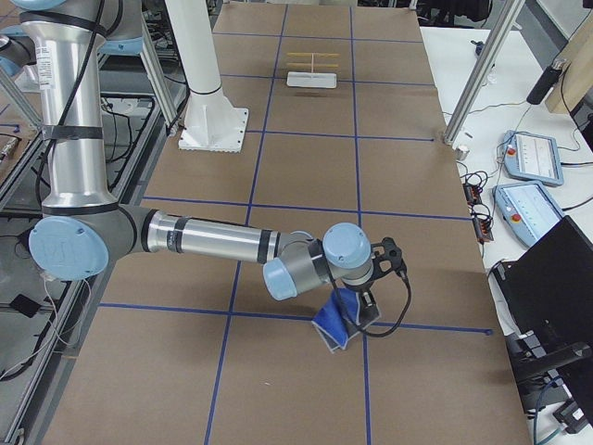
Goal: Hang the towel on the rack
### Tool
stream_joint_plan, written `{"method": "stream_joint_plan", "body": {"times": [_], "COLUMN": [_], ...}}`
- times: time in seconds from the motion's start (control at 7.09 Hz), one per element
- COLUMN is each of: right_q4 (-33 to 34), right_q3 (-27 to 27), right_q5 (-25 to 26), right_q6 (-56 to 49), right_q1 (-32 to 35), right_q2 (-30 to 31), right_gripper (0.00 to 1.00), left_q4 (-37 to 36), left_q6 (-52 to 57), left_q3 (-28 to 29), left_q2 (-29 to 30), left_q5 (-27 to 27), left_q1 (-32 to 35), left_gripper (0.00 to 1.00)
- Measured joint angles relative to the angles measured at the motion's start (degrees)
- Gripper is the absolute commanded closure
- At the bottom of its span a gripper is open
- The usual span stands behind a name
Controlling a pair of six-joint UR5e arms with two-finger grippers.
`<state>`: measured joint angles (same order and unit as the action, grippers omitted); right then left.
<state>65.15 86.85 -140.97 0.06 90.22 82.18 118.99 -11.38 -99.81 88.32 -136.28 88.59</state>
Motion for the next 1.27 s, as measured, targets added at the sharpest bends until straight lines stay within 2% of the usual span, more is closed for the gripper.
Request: {"method": "stream_joint_plan", "body": {"times": [0.28, 0.56, 0.71, 0.99, 1.27], "right_q4": [6.6, 8.3, 8.34, 8.59, 8.73], "right_q3": [5.18, 12.42, 16.25, 21.12, 22.88], "right_q5": [-0.05, 1.23, 3.73, 11.45, 19.02], "right_q6": [1.19, 14.08, 21.44, 27.94, 37.43], "right_q1": [-4.06, -11.2, -15.39, -24.35, -32.21], "right_q2": [-8.23, -12.72, -14.47, -17.52, -21.75], "right_gripper": [1.0, 1.0, 1.0, 1.0, 1.0], "left_q4": [0.86, 6.27, 10.53, 16.0, 17.47], "left_q6": [-9.18, -24.53, -33.74, -48.92, -62.41], "left_q3": [-0.45, -1.15, -1.22, -1.21, -1.1], "left_q2": [3.5, 5.44, 6.28, 8.81, 13.64], "left_q5": [-4.87, -7.27, -7.42, -7.11, -3.94], "left_q1": [-0.32, -2.78, -5.31, -10.92, -16.99], "left_gripper": [0.01, 0.01, 0.01, 0.01, 0.01]}}
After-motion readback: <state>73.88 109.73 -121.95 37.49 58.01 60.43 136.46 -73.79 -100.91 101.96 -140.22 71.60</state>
